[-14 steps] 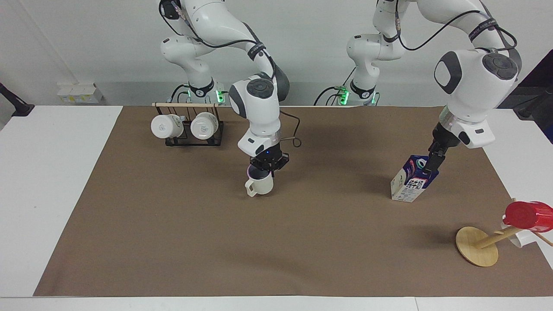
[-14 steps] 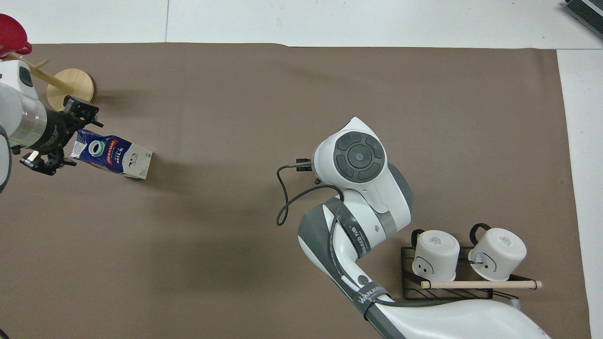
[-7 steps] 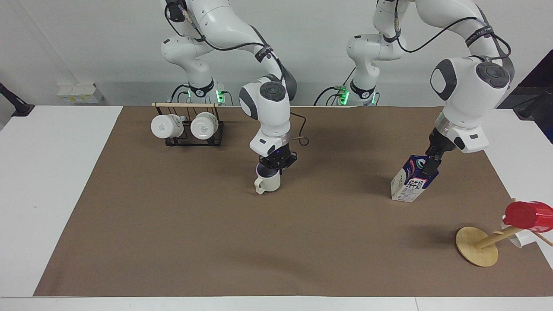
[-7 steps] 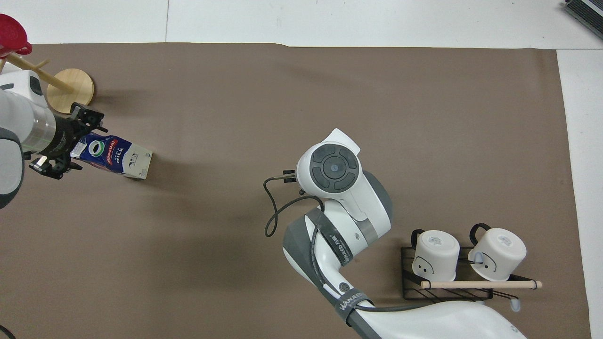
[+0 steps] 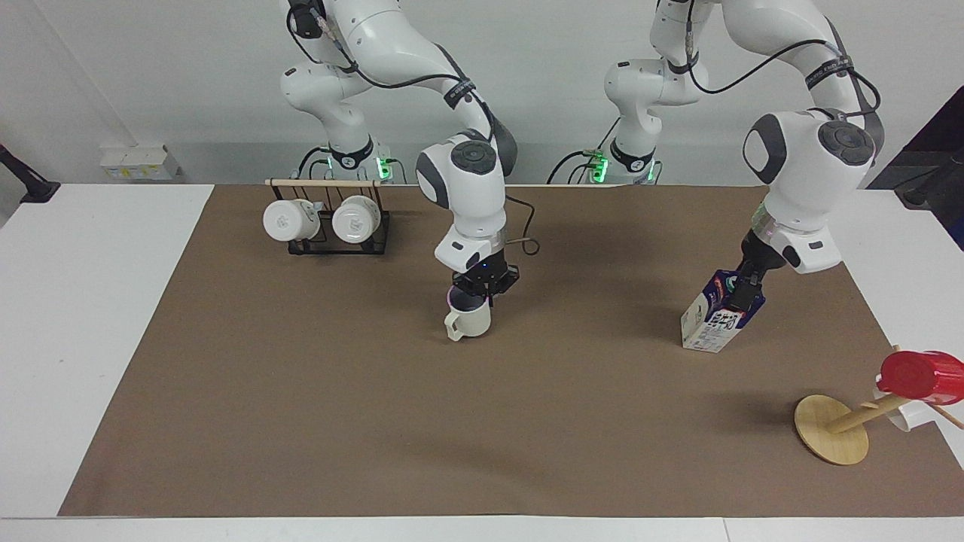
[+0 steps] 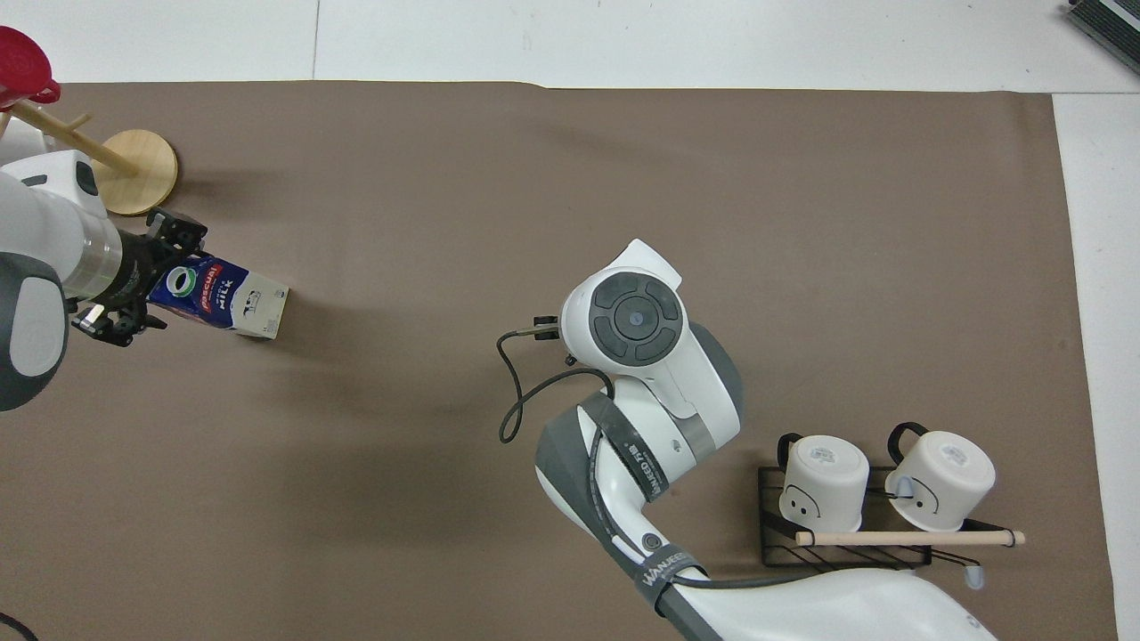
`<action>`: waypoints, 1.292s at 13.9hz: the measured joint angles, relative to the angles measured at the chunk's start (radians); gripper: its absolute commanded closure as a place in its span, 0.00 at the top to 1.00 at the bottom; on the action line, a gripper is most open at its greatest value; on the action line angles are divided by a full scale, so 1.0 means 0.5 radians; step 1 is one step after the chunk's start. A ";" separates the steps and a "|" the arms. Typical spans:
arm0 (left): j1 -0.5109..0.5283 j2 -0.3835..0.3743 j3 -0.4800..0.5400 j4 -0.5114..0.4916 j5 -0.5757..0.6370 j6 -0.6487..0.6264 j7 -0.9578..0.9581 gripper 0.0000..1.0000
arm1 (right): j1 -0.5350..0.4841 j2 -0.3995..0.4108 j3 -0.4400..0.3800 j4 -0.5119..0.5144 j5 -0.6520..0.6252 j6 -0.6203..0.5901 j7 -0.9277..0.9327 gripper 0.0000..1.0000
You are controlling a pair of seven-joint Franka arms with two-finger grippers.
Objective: Place cup and milk on table
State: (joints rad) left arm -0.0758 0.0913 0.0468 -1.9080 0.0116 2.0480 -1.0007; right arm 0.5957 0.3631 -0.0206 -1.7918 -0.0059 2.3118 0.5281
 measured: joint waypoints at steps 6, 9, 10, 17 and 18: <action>0.000 -0.004 0.001 0.013 0.001 -0.006 0.000 0.66 | -0.001 0.000 -0.001 0.000 0.000 0.002 0.000 0.00; -0.003 -0.010 -0.005 0.073 0.003 -0.074 0.008 0.57 | -0.001 0.000 -0.001 0.000 0.000 0.003 0.000 0.00; -0.006 -0.012 -0.008 0.088 0.003 -0.094 0.016 0.54 | -0.001 0.000 -0.001 0.000 0.000 0.003 0.000 0.00; -0.020 -0.025 -0.012 0.204 0.007 -0.280 0.241 0.52 | 0.056 0.001 0.006 0.000 0.000 0.002 0.000 0.00; -0.023 -0.031 -0.015 0.218 0.007 -0.296 0.289 0.52 | 0.067 0.001 0.007 0.000 0.000 0.002 0.001 0.00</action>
State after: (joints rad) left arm -0.0871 0.0758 0.0394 -1.7989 0.0150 1.8999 -0.8562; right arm 0.6290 0.3636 -0.0172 -1.7917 -0.0059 2.3128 0.5284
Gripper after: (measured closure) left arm 0.480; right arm 0.956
